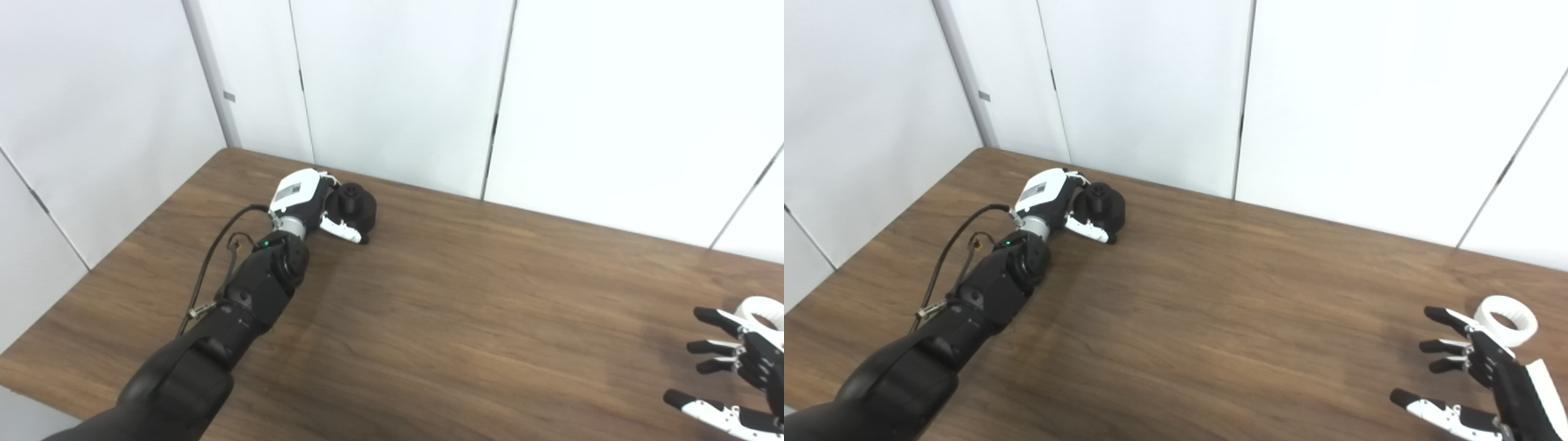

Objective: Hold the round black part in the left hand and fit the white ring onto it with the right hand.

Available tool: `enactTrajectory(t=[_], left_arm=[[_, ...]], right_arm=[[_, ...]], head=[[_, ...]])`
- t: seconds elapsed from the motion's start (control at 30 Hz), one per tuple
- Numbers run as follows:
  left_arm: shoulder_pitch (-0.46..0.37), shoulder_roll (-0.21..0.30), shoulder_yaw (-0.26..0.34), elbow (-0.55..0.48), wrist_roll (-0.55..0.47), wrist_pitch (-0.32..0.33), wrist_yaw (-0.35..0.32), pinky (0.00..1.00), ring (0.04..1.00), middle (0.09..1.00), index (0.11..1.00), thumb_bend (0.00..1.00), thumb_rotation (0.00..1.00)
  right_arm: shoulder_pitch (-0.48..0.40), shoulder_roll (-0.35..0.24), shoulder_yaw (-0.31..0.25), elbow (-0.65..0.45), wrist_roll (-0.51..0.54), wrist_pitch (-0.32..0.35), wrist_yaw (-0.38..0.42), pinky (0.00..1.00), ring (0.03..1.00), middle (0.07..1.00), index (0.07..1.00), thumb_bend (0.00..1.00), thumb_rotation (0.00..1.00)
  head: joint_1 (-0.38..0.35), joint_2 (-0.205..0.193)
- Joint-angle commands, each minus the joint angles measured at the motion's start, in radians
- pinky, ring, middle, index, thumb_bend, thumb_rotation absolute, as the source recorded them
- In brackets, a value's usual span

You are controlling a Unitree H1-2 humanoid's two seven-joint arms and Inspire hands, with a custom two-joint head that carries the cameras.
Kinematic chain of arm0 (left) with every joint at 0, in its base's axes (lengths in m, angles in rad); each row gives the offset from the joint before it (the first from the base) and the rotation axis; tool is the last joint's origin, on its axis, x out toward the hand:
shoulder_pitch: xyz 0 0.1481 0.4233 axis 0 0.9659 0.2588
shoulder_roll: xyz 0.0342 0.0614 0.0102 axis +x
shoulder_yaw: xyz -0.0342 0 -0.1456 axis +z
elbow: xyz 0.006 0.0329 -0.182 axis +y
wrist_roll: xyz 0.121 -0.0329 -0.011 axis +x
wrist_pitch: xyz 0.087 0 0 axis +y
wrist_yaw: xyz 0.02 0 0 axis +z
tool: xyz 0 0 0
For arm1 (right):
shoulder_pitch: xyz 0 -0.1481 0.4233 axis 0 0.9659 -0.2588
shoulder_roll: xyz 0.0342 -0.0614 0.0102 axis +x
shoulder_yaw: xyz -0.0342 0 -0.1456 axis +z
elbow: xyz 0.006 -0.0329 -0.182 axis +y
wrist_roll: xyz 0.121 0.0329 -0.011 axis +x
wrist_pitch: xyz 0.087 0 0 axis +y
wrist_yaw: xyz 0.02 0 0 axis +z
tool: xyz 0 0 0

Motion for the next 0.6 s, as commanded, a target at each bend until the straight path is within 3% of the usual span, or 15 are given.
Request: enactTrajectory(t=[0.0, 0.17, 0.47, 0.57], left_arm=[[-0.024, 0.031, 0.008, -0.028, 0.003, -0.016, 0.016, 1.0, 0.976, 0.898, 0.483, 0.53, 0.07], [-0.015, 0.038, -0.002, -0.045, -0.002, -0.029, -0.007, 0.98, 0.972, 0.9, 0.484, 0.52, 0.07], [0.022, 0.036, -0.004, -0.08, -0.062, -0.152, -0.076, 0.94, 0.965, 0.896, 0.484, 0.52, 0.07], [0.033, 0.039, -0.008, -0.093, -0.098, -0.217, -0.133, 0.99, 0.987, 0.909, 0.485, 0.52, 0.07]], right_arm=[[-0.027, -0.013, -0.008, -0.019, 0.01, -0.028, -0.004, 0.54, 0.656, 0.825, 0.773, 0.69, 0.06], [-0.028, -0.013, -0.007, -0.025, 0.013, -0.019, -0.003, 0.54, 0.659, 0.822, 0.771, 0.69, 0.06], [-0.03, -0.011, -0.006, -0.03, 0.004, -0.011, -0.007, 0.53, 0.653, 0.818, 0.774, 0.69, 0.04], [-0.034, -0.01, -0.007, -0.022, 0.007, -0.02, -0.008, 0.54, 0.651, 0.817, 0.769, 0.69, 0.06]], head=[[0.001, 0.001], [0.0, 0.003], [-0.004, 0.004], [-0.004, 0.006]])
